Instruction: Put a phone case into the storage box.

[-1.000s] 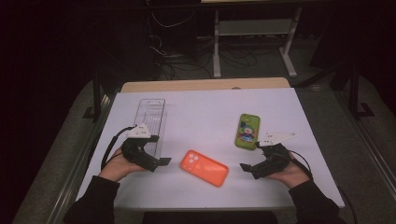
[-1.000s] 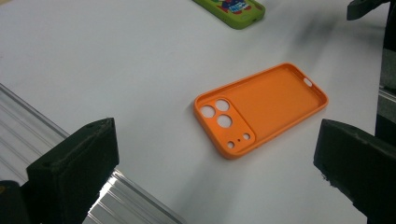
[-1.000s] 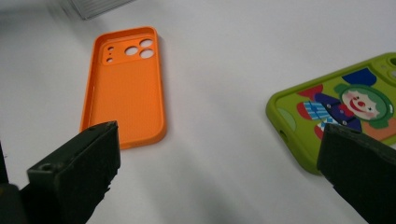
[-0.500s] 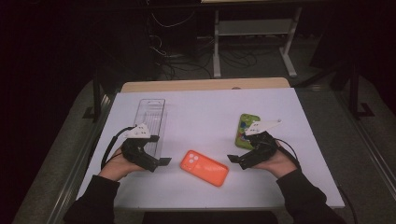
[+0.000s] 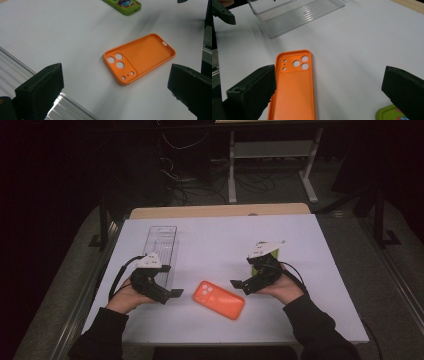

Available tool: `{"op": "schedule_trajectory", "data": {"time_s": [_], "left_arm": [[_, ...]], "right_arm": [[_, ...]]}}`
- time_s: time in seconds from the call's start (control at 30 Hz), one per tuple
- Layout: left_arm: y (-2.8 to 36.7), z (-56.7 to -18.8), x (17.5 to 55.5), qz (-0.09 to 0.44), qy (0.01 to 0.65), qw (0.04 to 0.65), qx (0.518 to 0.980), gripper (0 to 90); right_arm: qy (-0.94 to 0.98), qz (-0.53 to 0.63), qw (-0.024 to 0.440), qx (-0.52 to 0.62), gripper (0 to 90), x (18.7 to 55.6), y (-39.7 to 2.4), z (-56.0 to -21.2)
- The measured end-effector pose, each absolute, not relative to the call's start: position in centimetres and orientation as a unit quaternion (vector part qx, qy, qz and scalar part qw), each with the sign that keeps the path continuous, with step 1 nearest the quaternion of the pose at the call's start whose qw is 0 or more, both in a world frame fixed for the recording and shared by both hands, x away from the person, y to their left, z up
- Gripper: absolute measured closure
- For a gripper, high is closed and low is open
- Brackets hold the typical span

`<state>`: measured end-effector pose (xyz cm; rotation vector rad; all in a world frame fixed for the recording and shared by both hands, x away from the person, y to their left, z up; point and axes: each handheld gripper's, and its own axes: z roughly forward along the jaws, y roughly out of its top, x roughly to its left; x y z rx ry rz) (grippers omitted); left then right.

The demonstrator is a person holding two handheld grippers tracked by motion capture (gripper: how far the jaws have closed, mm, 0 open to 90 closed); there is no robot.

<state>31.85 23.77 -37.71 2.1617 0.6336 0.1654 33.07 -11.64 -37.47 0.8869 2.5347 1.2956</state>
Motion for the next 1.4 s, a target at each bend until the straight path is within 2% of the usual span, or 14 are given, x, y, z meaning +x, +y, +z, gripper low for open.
{"op": "schedule_trajectory", "data": {"time_s": [1.4], "left_arm": [[23.7, -37.7, 31.8, 0.070, 0.247, 0.424, 0.868, 0.0]], "right_arm": [[0.879, 0.368, 0.071, 0.295, 0.0, 32.6, -8.7, -38.4]]}}
